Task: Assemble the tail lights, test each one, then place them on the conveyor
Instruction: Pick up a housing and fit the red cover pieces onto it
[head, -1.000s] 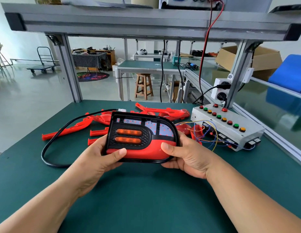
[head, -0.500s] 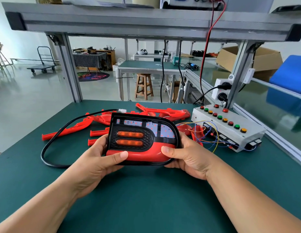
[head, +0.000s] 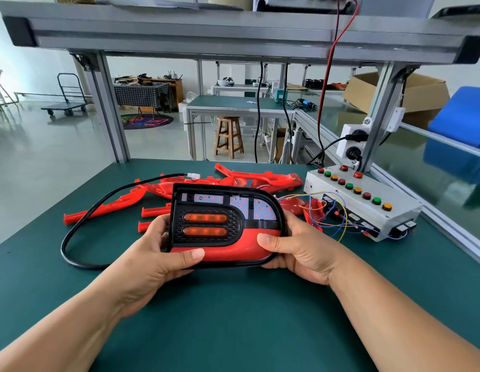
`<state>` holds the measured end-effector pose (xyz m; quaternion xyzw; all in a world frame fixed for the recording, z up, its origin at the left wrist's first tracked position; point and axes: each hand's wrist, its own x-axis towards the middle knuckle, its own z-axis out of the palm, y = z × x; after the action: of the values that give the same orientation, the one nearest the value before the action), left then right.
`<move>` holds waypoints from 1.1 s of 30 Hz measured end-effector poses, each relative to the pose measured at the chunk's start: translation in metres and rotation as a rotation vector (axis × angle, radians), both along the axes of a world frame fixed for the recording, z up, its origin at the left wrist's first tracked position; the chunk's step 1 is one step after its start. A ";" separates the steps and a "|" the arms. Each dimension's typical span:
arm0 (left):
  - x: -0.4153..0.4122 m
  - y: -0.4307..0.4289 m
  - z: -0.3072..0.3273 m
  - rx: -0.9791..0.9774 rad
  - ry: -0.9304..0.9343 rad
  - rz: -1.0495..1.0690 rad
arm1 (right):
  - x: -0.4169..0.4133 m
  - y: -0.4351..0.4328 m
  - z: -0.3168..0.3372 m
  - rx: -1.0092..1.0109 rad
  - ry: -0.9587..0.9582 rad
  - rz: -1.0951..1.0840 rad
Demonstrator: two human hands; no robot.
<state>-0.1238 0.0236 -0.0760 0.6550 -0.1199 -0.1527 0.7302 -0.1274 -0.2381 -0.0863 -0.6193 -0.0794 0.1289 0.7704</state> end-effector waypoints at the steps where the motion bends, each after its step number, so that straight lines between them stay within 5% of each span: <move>1: 0.000 0.000 0.000 0.001 -0.002 -0.002 | 0.000 0.000 0.000 -0.005 0.003 -0.001; 33: 0.005 -0.004 -0.005 0.017 -0.022 0.012 | 0.001 0.001 0.002 -0.055 -0.024 -0.039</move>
<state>-0.1188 0.0195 -0.0810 0.6635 -0.1225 -0.1421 0.7243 -0.1268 -0.2371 -0.0845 -0.6431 -0.0730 0.1085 0.7545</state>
